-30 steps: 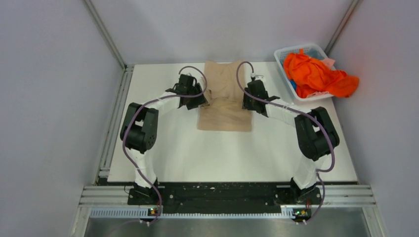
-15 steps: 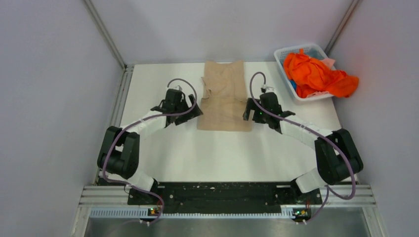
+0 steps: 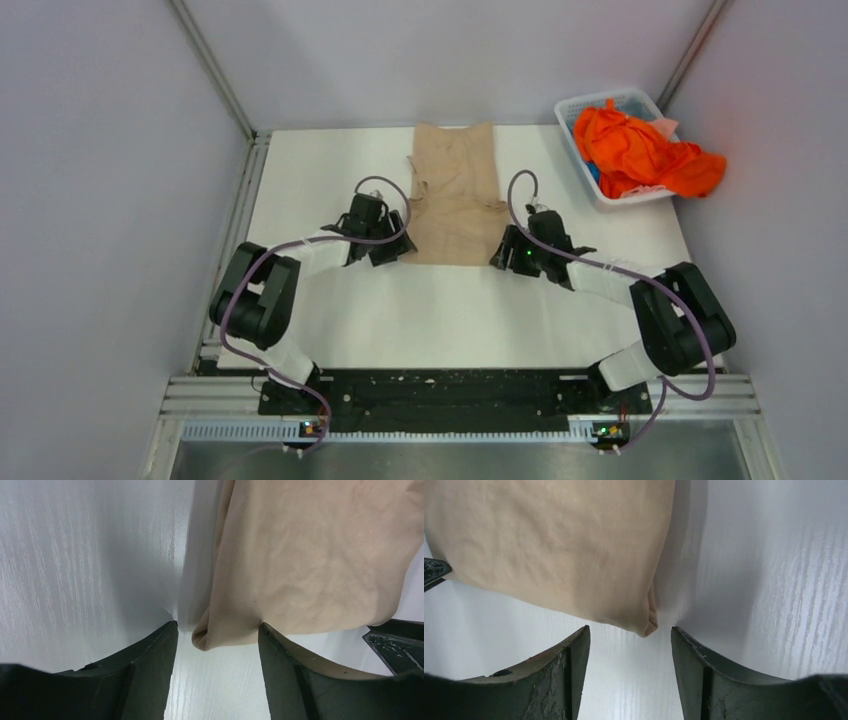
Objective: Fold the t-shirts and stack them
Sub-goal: Grab one side of the 2/3 rectangular tshirt with both arms
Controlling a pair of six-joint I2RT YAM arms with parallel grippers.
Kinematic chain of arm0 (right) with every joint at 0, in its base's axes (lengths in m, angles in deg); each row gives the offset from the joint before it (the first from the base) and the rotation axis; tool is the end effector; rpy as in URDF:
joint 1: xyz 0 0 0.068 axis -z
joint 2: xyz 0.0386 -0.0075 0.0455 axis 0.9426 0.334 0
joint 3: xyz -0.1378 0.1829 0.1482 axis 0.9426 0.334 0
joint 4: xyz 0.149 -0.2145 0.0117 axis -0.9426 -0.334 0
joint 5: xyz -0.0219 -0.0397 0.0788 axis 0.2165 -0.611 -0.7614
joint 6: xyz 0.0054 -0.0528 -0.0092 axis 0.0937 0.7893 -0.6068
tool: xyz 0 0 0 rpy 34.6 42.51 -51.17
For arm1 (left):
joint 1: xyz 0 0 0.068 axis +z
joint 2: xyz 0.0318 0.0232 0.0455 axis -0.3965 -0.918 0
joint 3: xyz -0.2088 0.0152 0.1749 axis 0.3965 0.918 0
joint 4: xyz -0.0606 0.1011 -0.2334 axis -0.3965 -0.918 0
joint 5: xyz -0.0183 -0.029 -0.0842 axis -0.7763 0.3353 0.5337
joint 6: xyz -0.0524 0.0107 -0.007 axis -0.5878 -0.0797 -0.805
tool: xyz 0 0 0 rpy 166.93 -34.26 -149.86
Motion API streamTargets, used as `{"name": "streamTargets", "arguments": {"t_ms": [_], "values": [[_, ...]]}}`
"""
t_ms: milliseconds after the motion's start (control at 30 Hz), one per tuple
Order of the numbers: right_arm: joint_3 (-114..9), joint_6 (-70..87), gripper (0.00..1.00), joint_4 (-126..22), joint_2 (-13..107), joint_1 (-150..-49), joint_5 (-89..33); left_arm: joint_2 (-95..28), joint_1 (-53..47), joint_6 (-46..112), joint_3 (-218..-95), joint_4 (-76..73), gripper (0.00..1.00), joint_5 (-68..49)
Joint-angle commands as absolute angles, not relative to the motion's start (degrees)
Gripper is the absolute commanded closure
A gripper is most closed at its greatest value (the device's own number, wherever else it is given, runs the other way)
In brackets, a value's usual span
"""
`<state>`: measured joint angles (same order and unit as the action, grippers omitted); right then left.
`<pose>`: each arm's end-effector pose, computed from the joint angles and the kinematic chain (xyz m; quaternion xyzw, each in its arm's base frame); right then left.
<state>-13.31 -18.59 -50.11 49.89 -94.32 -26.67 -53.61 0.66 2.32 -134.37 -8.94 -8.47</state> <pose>0.2524 0.1155 0.1562 0.0600 0.9251 0.2220 0.3023 0.3003 -0.1320 0.1603 -0.1295 0.9293 -0.2453 0.2440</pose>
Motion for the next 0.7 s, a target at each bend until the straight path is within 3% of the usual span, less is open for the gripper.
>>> {"name": "streamTargets", "arguments": {"t_ms": [0,167,233,367,400,433,567,667], "values": [[-12.3,-20.17,0.42,-45.3,51.69,-94.45,-30.35,-56.12,-0.1,2.17,-134.12,-8.78,0.37,-9.36],[-12.54,-20.23,0.62,-43.75,54.08,-94.56,-30.64,-57.93,-0.17,2.1,-134.77,-8.02,0.54,-8.52],[-12.91,-20.4,0.72,-43.47,55.04,-94.54,-30.99,-58.2,-0.19,2.09,-135.12,-7.76,0.69,-7.48],[-13.17,-20.01,0.78,-42.77,56.19,-94.55,-29.83,-58.42,-0.15,2.52,-135.72,-8.27,0.78,-9.83],[-13.38,-19.9,0.82,-42.92,56.44,-94.51,-29.48,-58.75,-0.13,2.77,-136.11,-8.48,0.85,-10.71],[-13.65,-19.76,0.85,-43.17,56.83,-94.55,-29.4,-59.12,-0.16,2.83,-136.57,-9.03,0.98,-11.2],[-13.38,-19.47,0.99,-44.0,56.05,-94.56,-30.31,-57.95,-0.34,3.16,-134.19,-6.58,1.0,-7.62],[-12.37,-19.38,1.0,-46.37,53.05,-95.0,-29.13,-53.64,-0.9,2.86,-129.21,-5.66,1.0,-9.04]]}}
